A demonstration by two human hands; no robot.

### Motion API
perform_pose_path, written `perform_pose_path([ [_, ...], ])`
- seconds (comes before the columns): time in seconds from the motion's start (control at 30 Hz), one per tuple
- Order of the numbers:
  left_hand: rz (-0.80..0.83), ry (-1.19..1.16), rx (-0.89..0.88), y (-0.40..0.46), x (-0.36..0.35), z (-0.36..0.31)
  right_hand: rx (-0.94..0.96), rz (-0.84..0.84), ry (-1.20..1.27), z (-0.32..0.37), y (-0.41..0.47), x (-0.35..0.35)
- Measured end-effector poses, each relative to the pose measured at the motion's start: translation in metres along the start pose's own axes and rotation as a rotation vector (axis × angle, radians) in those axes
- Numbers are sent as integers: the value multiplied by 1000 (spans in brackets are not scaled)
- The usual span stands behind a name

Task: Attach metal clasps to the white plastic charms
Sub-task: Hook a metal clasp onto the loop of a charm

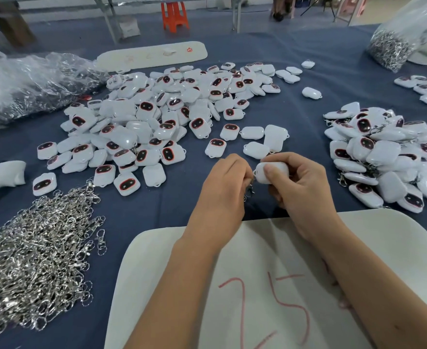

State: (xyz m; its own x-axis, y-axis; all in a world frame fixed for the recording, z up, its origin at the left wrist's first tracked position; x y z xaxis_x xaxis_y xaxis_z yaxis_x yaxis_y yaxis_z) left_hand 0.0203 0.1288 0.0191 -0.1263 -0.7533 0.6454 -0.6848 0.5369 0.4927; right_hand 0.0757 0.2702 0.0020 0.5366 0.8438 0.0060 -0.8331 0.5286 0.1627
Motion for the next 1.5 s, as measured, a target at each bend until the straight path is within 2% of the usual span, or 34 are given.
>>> perform_pose_path([
  [0.33, 58, 6, 50, -3, -7, 2, 21, -11, -142, 1, 0, 0],
  [0.43, 74, 40, 114, -4, -11, 6, 39, -25, -221, 2, 0, 0],
  [0.73, 137, 148, 163, -5, -13, -3, 61, -56, -351, 7, -2, 2],
  [1.0, 137, 245, 177, -7, -14, -8, 237, -87, -531, 16, -11, -6],
  [1.07, 101, 225, 189, -7, -13, -8, 177, -95, -466, 12, -8, -4],
  [1.2, -20, 53, 124, -1, -7, -10, -87, -97, -22, -2, -3, 3],
  [1.27, -56, -27, 55, -1, -5, -10, -148, -77, 135, -4, -3, 4],
  [1.5, -123, -207, 73, -3, 0, 1, -204, 34, 257, -5, -2, 2],
])
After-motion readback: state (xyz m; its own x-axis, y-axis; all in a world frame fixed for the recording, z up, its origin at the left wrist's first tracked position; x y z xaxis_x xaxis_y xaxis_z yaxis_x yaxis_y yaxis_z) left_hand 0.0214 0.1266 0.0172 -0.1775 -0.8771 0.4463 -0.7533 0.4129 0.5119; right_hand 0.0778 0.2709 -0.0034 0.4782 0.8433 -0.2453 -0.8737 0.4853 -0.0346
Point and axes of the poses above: each hand's wrist, its own y-axis towards the middle knuckle, its own x-axis out of the back of the hand, z = x × y, the point moved 5 cm from there along y, towards the middle knuckle, and after that the axes turned 2 degrees about y, right-handed, at the moved point
